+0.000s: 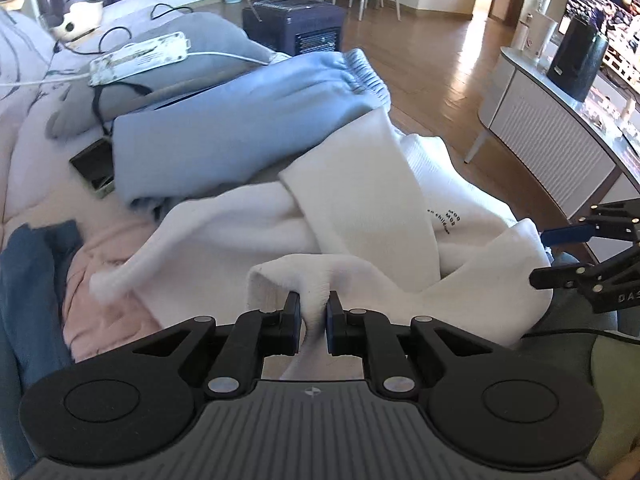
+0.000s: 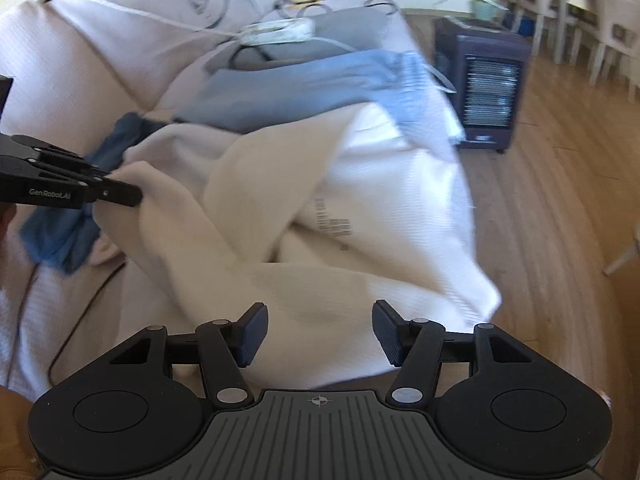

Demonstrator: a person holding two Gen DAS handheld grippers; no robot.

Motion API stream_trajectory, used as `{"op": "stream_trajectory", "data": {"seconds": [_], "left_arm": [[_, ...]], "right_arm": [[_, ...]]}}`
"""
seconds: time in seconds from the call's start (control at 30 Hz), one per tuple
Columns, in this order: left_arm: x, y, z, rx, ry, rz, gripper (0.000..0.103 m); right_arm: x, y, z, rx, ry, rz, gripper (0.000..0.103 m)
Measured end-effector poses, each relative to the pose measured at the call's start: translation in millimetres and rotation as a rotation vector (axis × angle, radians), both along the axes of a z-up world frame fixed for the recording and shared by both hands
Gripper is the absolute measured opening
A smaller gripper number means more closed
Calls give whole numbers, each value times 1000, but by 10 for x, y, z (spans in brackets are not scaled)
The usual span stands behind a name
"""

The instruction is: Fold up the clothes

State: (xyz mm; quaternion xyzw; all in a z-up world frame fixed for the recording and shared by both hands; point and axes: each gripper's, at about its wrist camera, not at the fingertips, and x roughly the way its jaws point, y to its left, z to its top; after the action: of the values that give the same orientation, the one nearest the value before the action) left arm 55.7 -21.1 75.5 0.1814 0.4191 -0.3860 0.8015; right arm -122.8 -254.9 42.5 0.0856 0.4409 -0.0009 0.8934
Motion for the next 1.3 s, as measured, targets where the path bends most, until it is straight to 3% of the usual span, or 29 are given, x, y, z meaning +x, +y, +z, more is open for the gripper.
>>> {"op": "stream_trajectory", "data": {"seconds": [0.1, 0.27, 0.47, 0.67, 0.93, 1.17, 1.3], "left_arm": [[-15, -5, -83, -7, 24, 1, 13], [-48, 104, -262, 5, 79, 45, 30], [-90, 320, -409, 18, 117, 129, 56], [-10, 625, -451, -2, 134, 255, 71], [-1, 757, -577, 2, 167, 303, 76], [-20, 680, -628, 7, 175, 286, 78], [-44, 692, -623, 0, 173, 290, 79]], "right_arm": [[-47, -54, 37, 10, -8, -14, 59], [-25, 38, 159, 7, -33, 24, 59], [246, 577, 212, -2, -39, 240, 60], [550, 1161, 83, -22, 16, 466, 63], [827, 1547, -448, -158, 184, 565, 64], [684, 1771, -682, -357, 141, 629, 65], [673, 1687, -626, -368, 114, 590, 40]]}}
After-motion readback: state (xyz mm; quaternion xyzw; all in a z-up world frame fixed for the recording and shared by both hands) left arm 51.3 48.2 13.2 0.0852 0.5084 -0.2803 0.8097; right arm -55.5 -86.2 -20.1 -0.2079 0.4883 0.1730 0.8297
